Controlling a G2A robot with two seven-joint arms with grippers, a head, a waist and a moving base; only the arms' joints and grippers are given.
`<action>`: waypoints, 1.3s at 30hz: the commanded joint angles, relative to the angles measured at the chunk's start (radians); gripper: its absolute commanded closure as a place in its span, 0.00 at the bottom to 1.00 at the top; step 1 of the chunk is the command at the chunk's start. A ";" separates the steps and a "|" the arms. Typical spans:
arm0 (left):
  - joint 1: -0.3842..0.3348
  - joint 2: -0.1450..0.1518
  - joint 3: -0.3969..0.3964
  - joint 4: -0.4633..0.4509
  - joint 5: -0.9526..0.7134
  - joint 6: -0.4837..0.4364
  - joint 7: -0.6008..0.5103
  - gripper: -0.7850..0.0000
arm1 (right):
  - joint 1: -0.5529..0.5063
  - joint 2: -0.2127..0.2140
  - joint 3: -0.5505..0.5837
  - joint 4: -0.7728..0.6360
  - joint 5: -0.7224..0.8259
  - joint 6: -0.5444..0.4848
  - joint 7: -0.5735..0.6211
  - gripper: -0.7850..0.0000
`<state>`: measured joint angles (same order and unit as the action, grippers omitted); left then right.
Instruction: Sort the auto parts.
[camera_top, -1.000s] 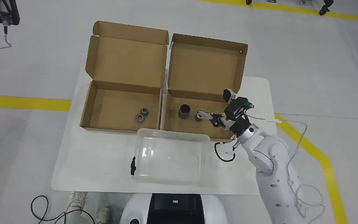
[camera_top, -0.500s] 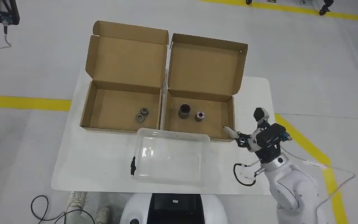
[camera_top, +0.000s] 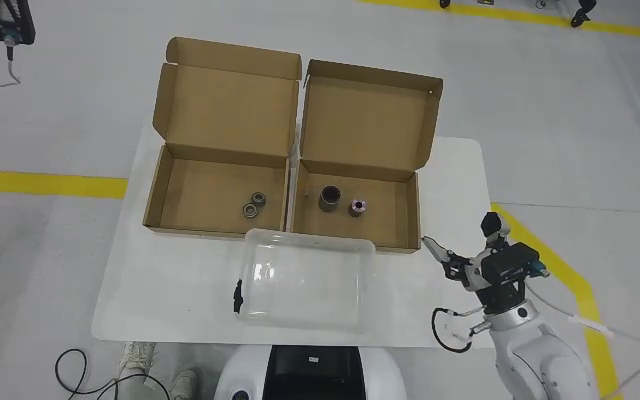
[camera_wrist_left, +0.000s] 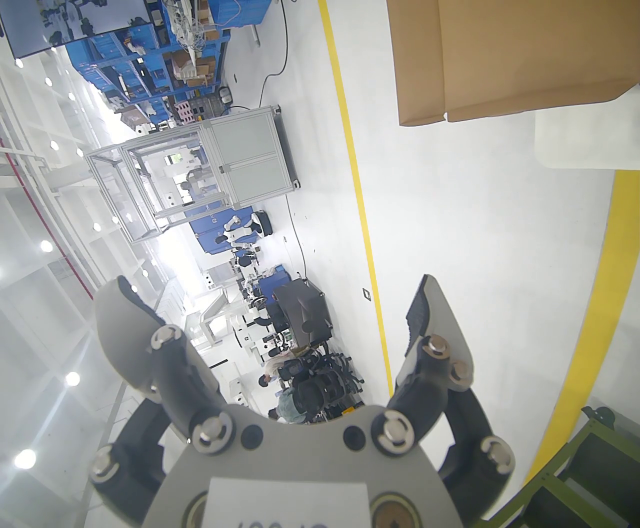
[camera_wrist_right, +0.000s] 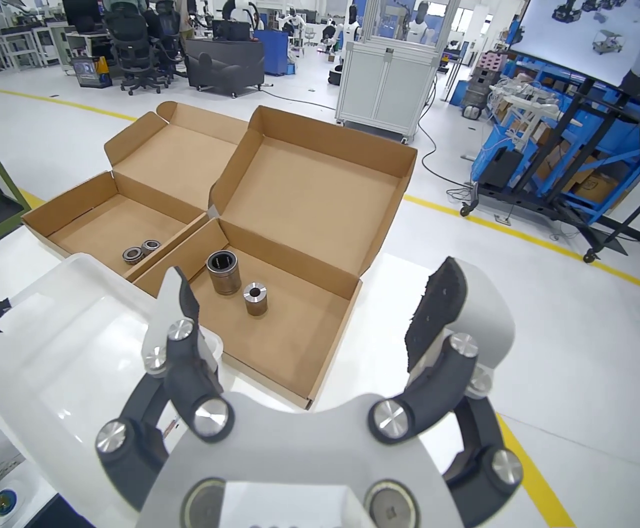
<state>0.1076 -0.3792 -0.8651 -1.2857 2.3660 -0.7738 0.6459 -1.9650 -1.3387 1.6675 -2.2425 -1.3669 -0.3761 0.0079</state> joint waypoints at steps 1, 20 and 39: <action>0.000 0.000 0.000 0.000 0.000 0.000 0.000 0.00 | -0.009 0.001 0.001 -0.024 -0.047 0.031 0.004 0.00; 0.000 0.000 0.000 0.000 0.000 0.000 0.000 0.00 | -0.010 0.001 0.000 -0.028 -0.057 0.038 0.008 0.00; 0.000 0.000 0.000 0.000 0.000 0.000 0.000 0.00 | -0.010 0.001 0.000 -0.028 -0.057 0.038 0.008 0.00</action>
<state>0.1076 -0.3792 -0.8651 -1.2857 2.3660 -0.7738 0.6459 -1.9755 -1.3377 1.6676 -2.2709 -1.4240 -0.3381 0.0157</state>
